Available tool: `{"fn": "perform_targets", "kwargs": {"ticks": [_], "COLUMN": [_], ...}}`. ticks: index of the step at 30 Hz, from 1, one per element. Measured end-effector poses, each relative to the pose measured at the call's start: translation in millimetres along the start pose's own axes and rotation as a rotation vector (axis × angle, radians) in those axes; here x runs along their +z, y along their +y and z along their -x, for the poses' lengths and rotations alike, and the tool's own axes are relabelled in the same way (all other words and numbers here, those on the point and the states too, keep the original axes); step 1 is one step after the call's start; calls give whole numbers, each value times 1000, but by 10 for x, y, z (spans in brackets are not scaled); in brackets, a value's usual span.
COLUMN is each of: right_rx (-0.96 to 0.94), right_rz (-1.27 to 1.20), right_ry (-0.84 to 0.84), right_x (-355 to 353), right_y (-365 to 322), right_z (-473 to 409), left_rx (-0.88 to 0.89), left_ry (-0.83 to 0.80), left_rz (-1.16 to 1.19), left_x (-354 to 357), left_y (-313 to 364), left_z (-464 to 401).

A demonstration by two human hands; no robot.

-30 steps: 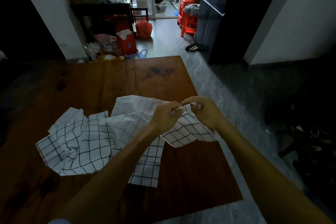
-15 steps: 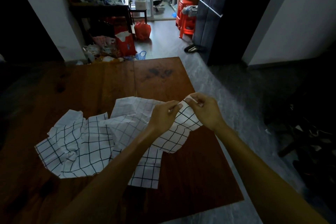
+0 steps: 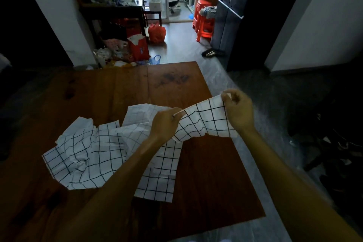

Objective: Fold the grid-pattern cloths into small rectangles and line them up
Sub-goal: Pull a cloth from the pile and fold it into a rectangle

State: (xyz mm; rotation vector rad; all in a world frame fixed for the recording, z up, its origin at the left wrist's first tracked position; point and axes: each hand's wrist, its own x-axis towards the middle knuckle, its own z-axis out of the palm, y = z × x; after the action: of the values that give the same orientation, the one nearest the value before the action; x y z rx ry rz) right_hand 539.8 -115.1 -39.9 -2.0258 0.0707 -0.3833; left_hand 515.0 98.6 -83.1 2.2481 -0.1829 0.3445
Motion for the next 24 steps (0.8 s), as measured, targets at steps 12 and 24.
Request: {"fn": "perform_targets", "kwargs": {"ticks": [12,24], "right_rx": [-412,-198], "right_rz": [502,320], "right_ry": [-177,-327], "right_x": [259,229], "right_y": [69,97], "right_z": [142,186], "left_rx": [67,18], "left_ry": [11,156], "left_rz": [-78,148], "left_x": [-216,-249], "left_y": [84,139], "left_z": [-101,-127]}}
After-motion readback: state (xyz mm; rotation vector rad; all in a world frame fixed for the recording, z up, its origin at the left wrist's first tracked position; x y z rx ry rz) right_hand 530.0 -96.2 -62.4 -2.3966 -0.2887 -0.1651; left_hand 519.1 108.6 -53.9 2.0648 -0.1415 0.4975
